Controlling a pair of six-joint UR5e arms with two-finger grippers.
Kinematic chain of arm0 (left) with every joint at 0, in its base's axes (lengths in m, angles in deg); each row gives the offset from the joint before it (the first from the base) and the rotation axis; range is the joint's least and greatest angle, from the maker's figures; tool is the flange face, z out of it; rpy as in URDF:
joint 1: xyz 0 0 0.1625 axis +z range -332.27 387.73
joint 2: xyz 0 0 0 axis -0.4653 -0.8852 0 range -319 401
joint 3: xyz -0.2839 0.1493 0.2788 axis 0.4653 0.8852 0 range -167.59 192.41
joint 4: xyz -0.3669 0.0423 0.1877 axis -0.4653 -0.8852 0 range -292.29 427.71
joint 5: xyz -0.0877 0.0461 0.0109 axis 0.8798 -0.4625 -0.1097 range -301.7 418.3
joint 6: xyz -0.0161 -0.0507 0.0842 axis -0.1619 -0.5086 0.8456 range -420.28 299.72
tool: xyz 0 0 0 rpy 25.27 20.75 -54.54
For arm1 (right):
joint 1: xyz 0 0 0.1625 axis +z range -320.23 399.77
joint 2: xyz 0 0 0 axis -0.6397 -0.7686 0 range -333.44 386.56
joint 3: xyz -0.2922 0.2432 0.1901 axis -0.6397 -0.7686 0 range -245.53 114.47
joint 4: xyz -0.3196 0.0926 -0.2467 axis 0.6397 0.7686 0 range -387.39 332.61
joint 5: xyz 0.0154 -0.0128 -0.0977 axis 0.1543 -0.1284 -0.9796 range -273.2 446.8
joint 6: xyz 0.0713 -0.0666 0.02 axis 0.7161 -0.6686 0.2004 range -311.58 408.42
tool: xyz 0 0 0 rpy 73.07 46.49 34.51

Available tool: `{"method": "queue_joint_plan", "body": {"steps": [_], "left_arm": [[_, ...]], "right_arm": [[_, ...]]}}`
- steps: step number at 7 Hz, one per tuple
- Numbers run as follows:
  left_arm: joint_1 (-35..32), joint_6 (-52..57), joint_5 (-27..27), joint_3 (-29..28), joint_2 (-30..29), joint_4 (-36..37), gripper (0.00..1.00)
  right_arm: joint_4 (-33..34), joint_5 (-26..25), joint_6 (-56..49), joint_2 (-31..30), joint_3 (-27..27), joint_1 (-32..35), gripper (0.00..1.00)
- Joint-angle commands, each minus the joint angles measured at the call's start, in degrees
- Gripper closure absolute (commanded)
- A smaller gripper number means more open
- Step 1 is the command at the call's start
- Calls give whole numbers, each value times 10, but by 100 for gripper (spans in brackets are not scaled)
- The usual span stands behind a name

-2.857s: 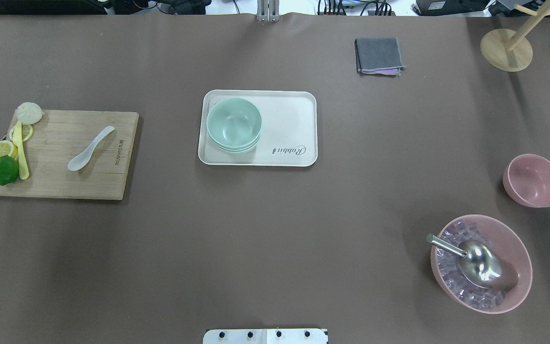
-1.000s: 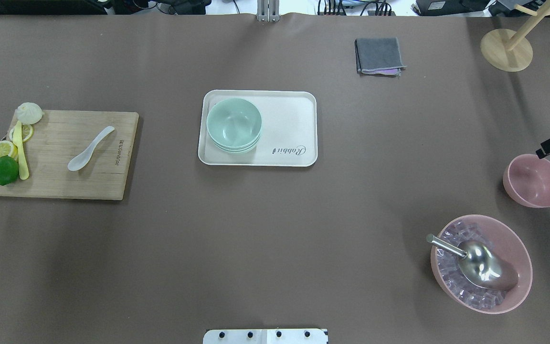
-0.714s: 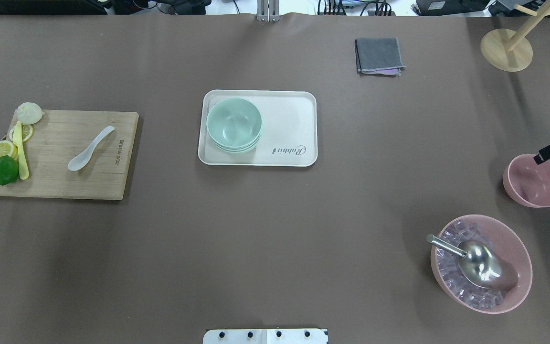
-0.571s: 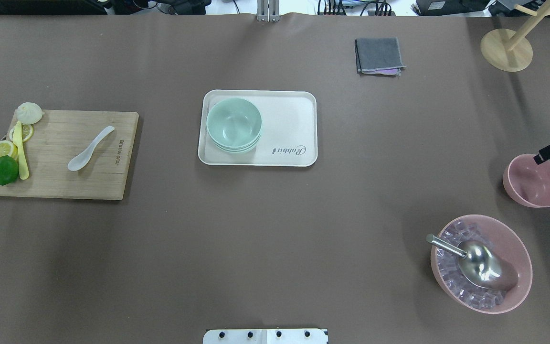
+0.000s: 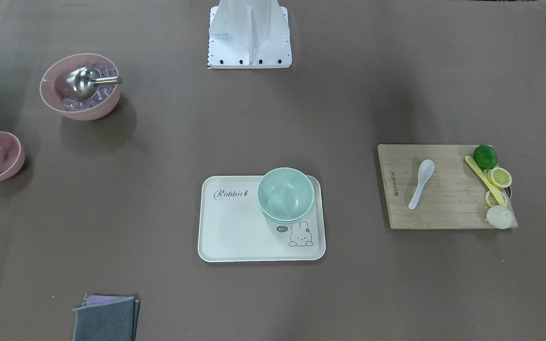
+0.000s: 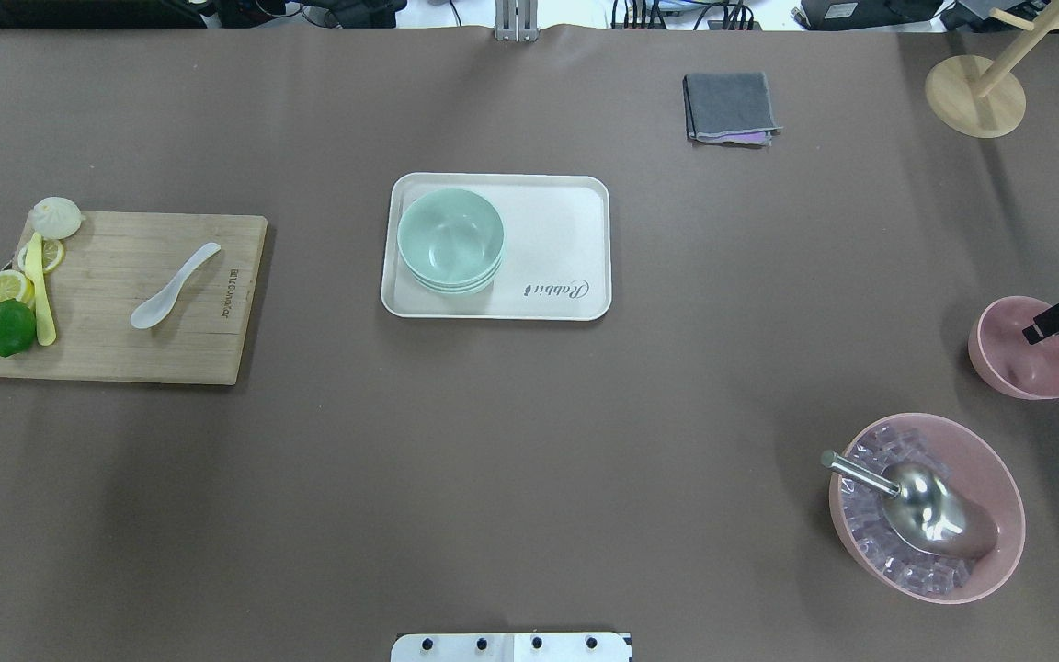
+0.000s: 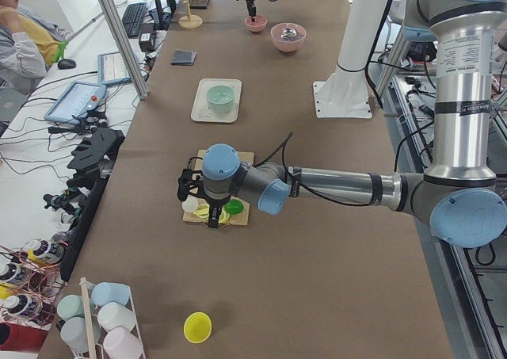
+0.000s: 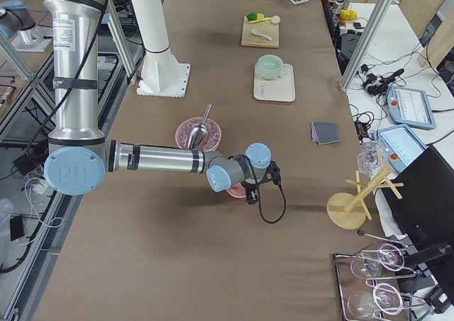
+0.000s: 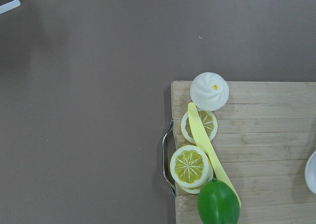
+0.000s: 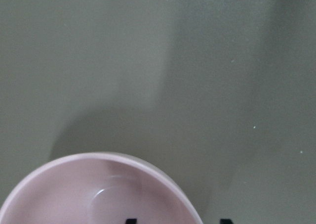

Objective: Stack pink bowl on green and place spoon
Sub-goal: 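Lower the right gripper onto the rim of the small pink bowl, then carry the pink bowl onto the green bowl while the left gripper reaches the spoon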

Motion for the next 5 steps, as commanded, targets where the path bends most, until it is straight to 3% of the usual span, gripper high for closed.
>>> {"method": "queue_joint_plan", "body": {"steps": [1, 3, 5], "left_arm": [[4, -2, 0, -1, -1, 1, 2], [36, -15, 0, 1, -26, 0, 3], [95, -28, -18, -1, -93, 3, 5]], "right_arm": [[0, 3, 4, -2, 3, 0, 100], [7, 38, 48, 44, 5, 0, 100], [10, 39, 255, 165, 7, -19, 100]]}}
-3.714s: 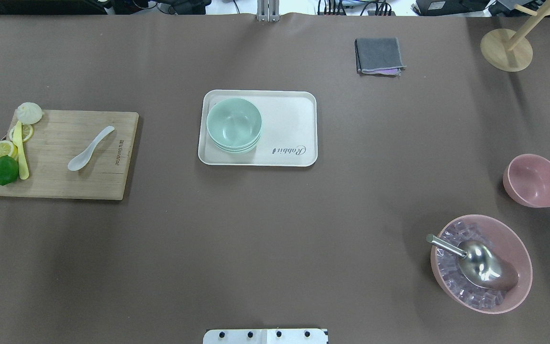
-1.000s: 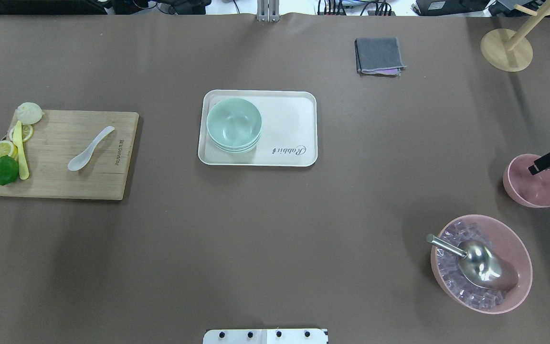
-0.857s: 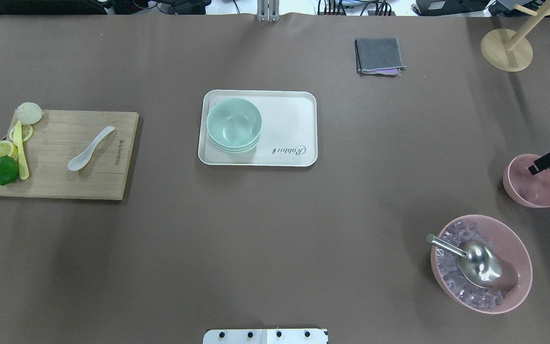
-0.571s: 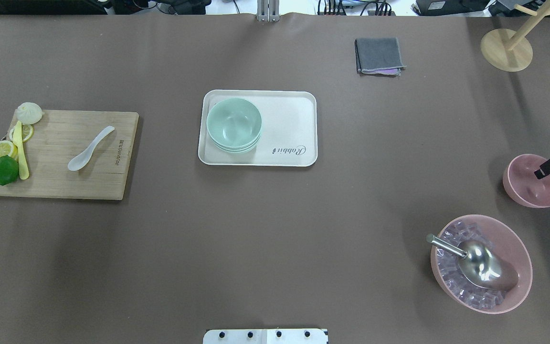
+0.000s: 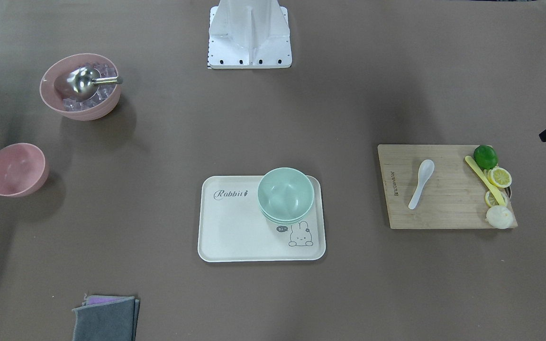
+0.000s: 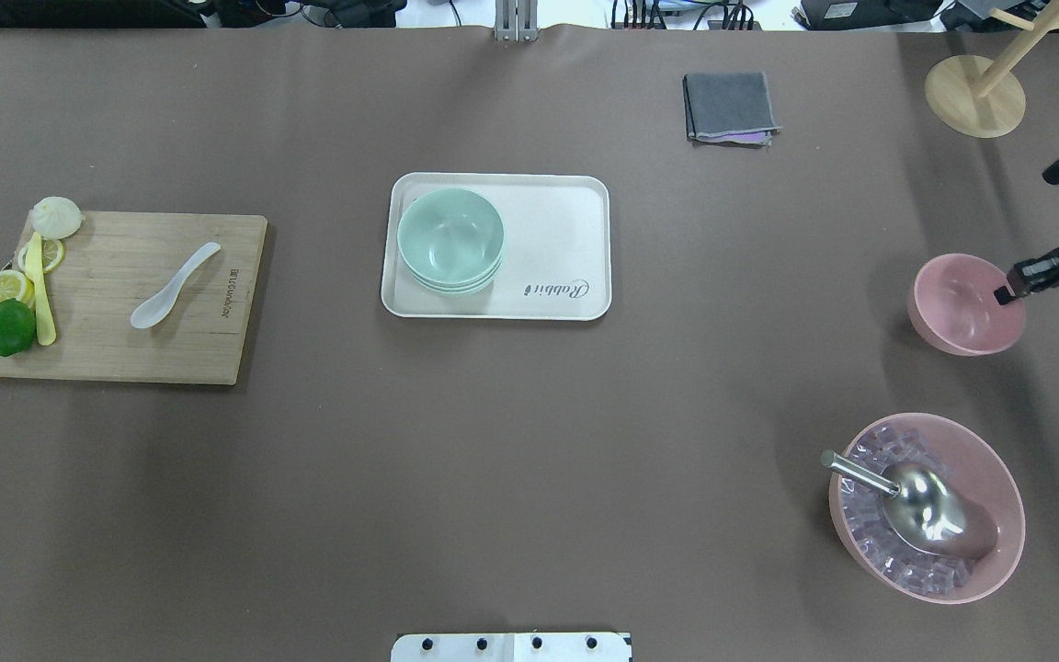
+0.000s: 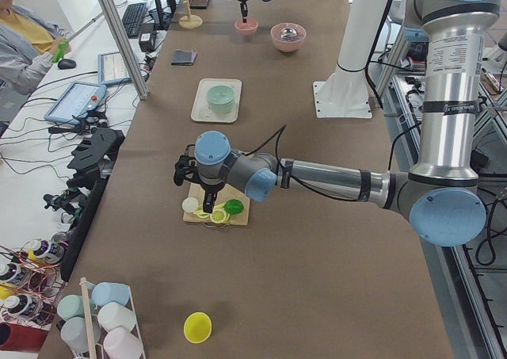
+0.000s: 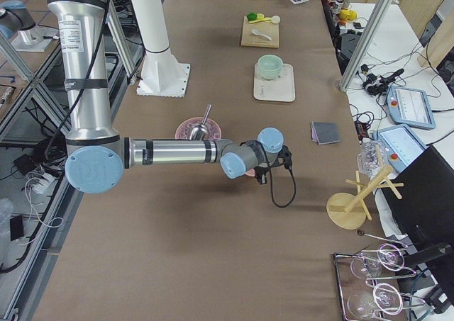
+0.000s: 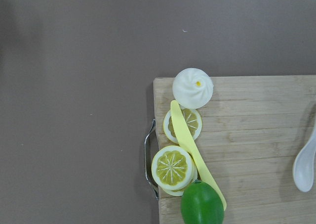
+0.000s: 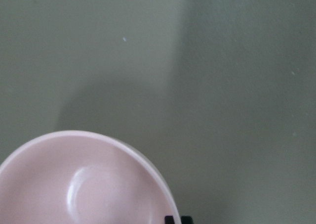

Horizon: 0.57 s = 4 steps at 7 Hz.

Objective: Stack pink bowl on green and place spoon
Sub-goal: 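Carry the pink bowl onto the green bowl while the left gripper reaches the spoon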

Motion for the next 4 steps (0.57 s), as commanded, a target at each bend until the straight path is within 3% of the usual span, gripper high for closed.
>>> {"method": "queue_joint_plan", "body": {"steps": [1, 2, 3, 4], "left_arm": [[64, -6, -34, -1, -63, 1, 6], [95, 6, -76, -1, -79, -1, 14], [119, 6, -90, -4, -96, 0, 15], [134, 16, -110, -7, -98, -1, 20]], "right_arm": [[0, 14, 245, 128, 12, -39, 100], [0, -19, 394, 193, 25, -101, 100], [2, -43, 488, 251, 26, -145, 100], [2, -98, 553, 293, 24, -198, 100]]}}
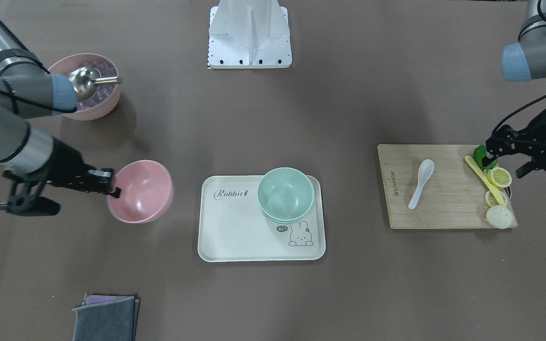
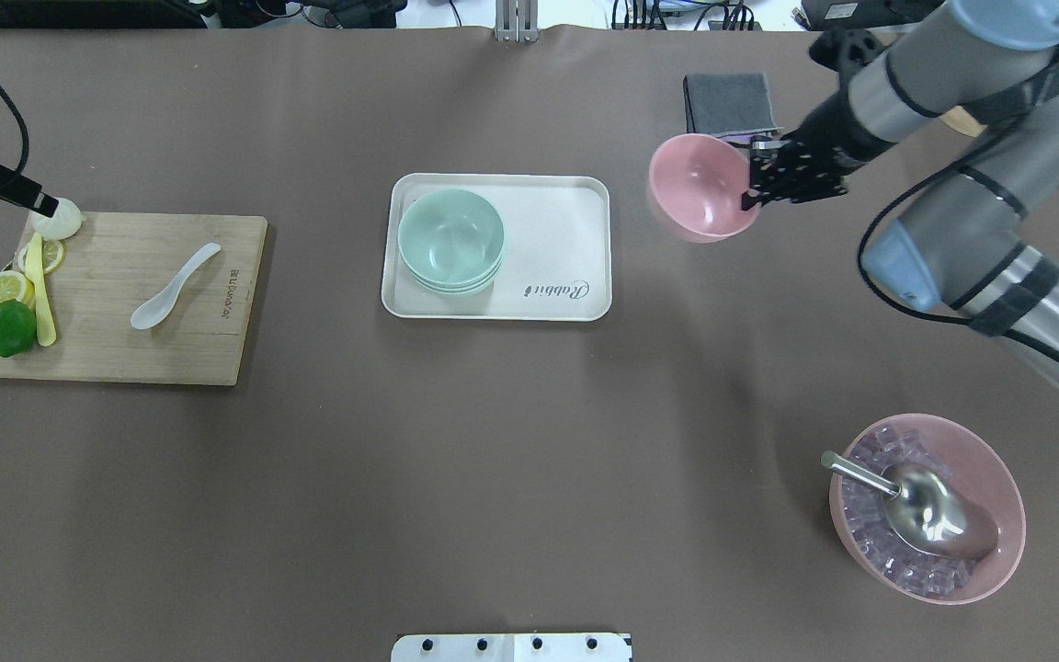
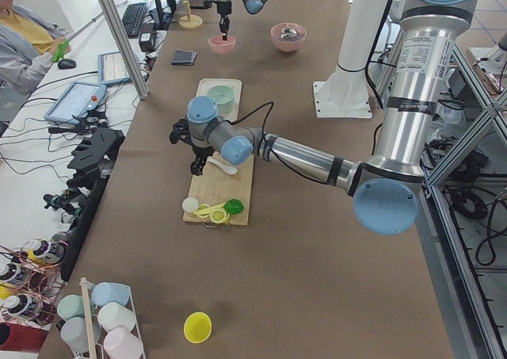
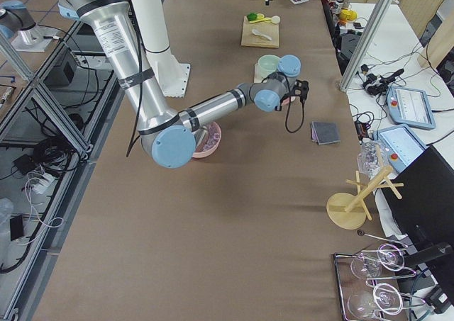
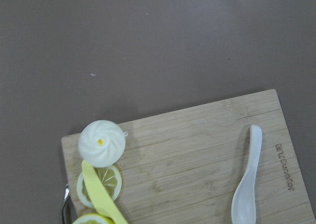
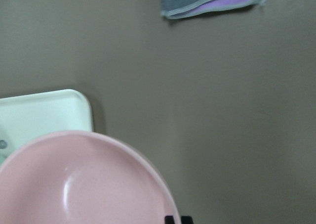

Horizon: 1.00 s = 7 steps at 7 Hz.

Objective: Stack pink bowl on green and place spoon
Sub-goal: 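Carry the pink bowl onto the green bowl while the left gripper reaches the spoon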

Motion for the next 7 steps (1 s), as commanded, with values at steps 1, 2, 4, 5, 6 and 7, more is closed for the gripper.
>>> {"method": "queue_joint_plan", "body": {"steps": [1, 2, 4, 5, 6, 7], "left_arm": [[42, 11, -46, -6, -17, 0, 20], [58, 12, -65, -10, -20, 0, 20], [72, 12, -72, -30, -34, 0, 20], [72, 11, -72, -37, -37, 0, 20], [77, 11, -72, -42, -38, 0, 20], [88, 8, -79, -49, -44, 0, 20]], "right_arm": [[7, -100, 150, 114, -15, -104, 100], [49, -140, 178, 172, -43, -129, 100], [68, -178, 177, 205, -76, -151, 100], [67, -186, 177, 232, -114, -154, 100], [65, -193, 176, 236, -124, -157, 100], [60, -202, 174, 236, -135, -159, 100]]}}
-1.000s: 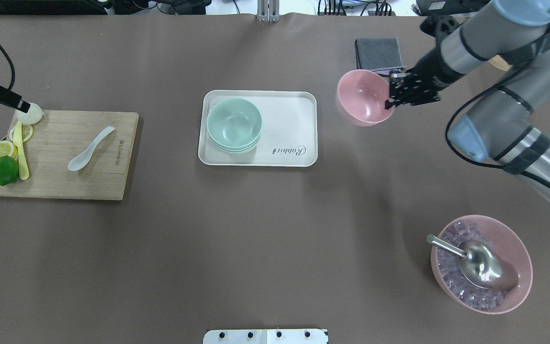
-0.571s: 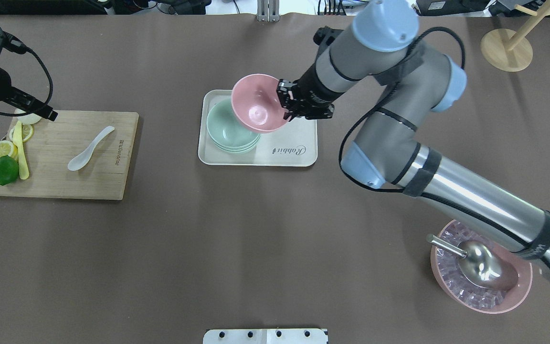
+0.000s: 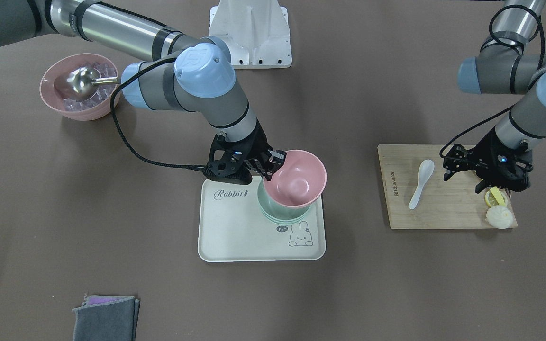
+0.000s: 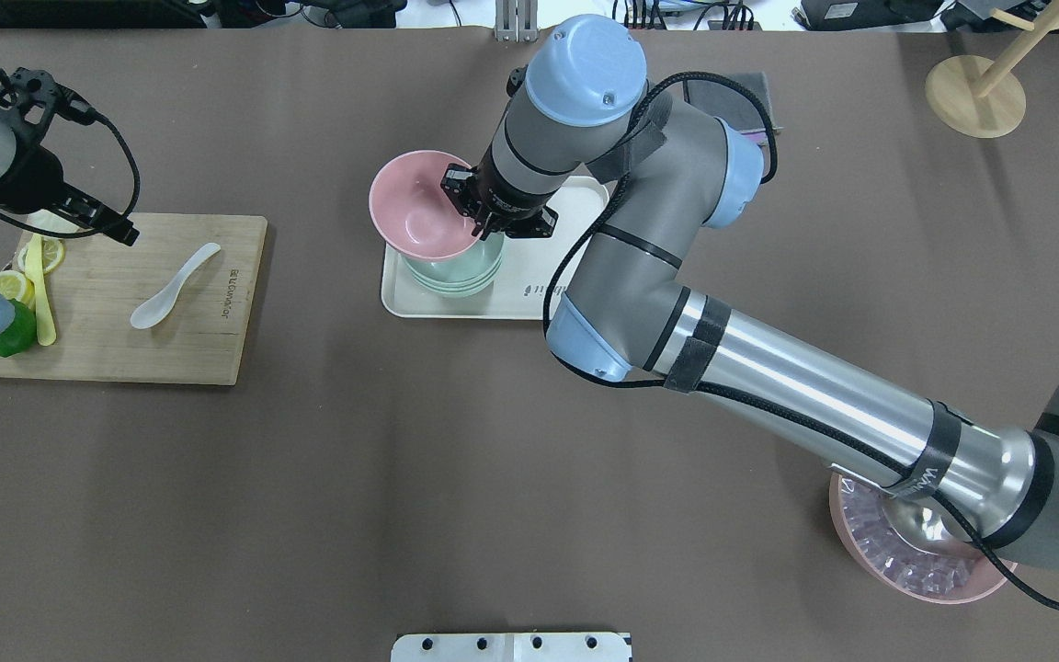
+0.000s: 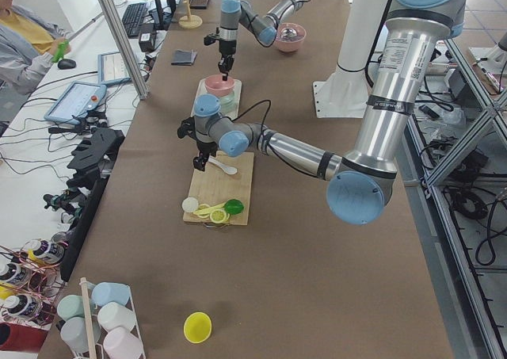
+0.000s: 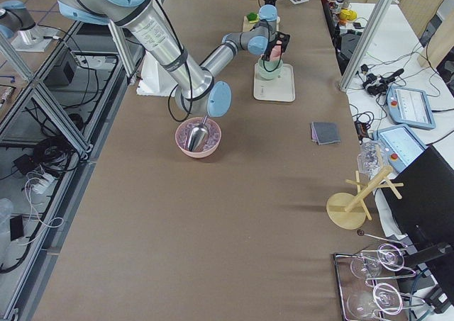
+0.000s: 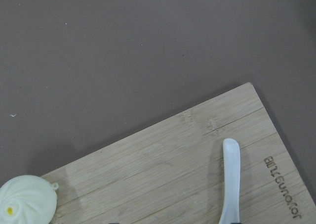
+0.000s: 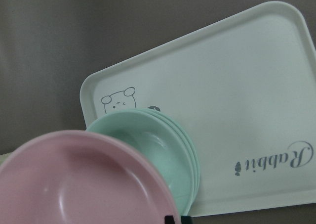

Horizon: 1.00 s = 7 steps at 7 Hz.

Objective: Stack pink bowl on green and place spoon
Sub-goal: 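Carry the pink bowl onto the green bowl while the left gripper reaches the spoon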

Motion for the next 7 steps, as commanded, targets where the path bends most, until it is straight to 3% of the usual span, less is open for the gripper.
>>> {"method": "queue_joint_plan", "body": {"steps": [1, 3, 4, 6, 7], "left_arm": [[12, -6, -11, -12, -13, 0, 20], [24, -3, -14, -32, -21, -1, 20], [44, -5, -18, -33, -23, -1, 20], [63, -10, -18, -39, -26, -2, 20], [73, -17, -19, -40, -25, -2, 28]], "right_arm": [[-4, -11, -4, 3, -17, -6, 100], [-5, -8, -9, -10, -6, -6, 100], [-4, -7, -11, -10, 3, -6, 1], [-2, 27, -31, -49, 53, 20, 0], [-2, 28, -31, -52, 56, 26, 0]]}}
